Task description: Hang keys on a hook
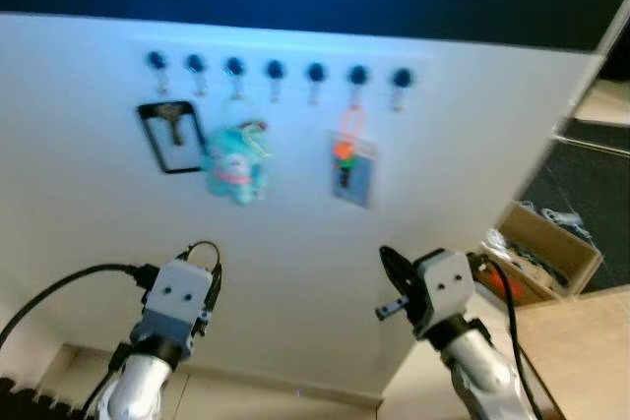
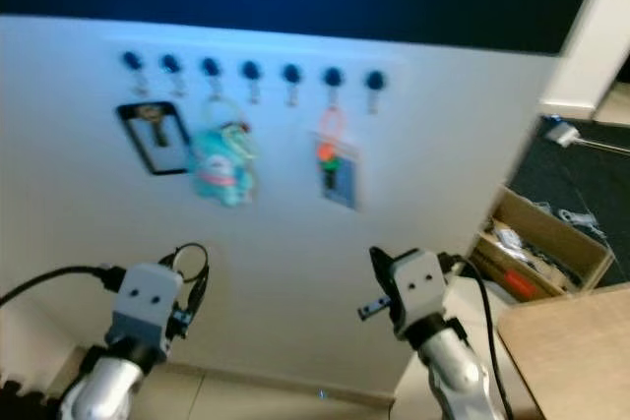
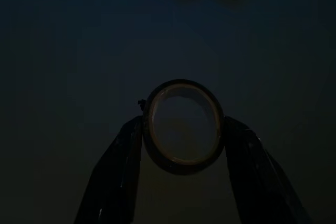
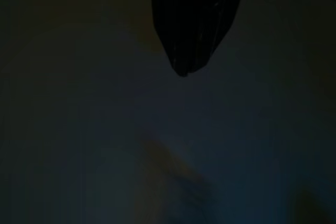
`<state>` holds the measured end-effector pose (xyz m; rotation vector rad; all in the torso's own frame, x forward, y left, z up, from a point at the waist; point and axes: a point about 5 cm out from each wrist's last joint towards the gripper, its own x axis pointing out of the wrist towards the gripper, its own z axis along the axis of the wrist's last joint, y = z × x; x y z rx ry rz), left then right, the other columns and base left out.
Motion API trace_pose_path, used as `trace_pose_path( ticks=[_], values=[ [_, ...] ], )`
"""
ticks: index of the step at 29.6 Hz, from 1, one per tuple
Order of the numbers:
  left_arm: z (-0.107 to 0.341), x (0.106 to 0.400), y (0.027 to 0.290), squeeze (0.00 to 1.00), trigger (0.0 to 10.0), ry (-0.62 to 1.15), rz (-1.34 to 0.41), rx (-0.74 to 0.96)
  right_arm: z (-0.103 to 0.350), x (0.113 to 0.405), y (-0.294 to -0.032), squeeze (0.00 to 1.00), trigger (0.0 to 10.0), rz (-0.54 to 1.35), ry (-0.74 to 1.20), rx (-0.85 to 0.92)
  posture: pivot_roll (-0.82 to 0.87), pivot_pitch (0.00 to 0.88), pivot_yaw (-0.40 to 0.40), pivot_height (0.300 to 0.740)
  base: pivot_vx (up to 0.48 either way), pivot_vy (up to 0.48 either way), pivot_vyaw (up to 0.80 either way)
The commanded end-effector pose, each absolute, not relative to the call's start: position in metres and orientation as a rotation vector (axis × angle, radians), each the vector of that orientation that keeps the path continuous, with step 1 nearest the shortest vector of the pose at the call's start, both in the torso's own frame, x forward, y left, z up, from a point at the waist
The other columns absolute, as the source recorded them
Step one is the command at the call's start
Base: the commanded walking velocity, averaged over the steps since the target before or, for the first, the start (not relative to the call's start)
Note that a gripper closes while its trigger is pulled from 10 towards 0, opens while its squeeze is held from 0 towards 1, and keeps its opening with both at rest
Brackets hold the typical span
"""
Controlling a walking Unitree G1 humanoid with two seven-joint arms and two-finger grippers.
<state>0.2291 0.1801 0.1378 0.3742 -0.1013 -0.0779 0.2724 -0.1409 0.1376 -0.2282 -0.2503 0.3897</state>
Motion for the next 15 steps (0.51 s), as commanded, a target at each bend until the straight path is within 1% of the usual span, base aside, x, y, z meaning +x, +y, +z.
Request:
trace_pose_path(
  ticks=[1, 7, 11, 13, 15],
  values=[
    [0.133, 0.226, 0.176, 0.00, 10.0, -0.082, -0.084, 0.369, 0.128, 0.269, -0.143, 0.00, 10.0, 0.388, -0.208, -0.224, 0.16, 0.130, -0.030, 0.740, 0.000, 0.000, 0.00],
    [0.140, 0.227, 0.178, 0.00, 10.0, -0.104, -0.050, 0.359, 0.124, 0.268, -0.143, 0.00, 10.0, 0.384, -0.194, -0.215, 0.16, 0.131, -0.031, 0.740, 0.000, 0.000, 0.00],
    [0.169, 0.231, 0.173, 0.00, 10.0, -0.207, -0.020, 0.346, 0.111, 0.262, -0.141, 0.00, 10.0, 0.376, -0.151, -0.198, 0.16, 0.132, -0.039, 0.740, 0.000, 0.000, 0.00],
    [0.173, 0.232, 0.172, 0.00, 10.0, -0.224, -0.021, 0.347, 0.109, 0.261, -0.141, 0.00, 10.0, 0.375, -0.143, -0.194, 0.16, 0.132, -0.040, 0.740, 0.000, 0.000, 0.00],
    [0.197, 0.240, 0.162, 0.00, 10.0, -0.310, -0.034, 0.317, 0.098, 0.256, -0.138, 0.00, 10.0, 0.361, -0.114, -0.187, 0.17, 0.130, -0.043, 0.740, 0.000, 0.000, 0.00]
  ],
)
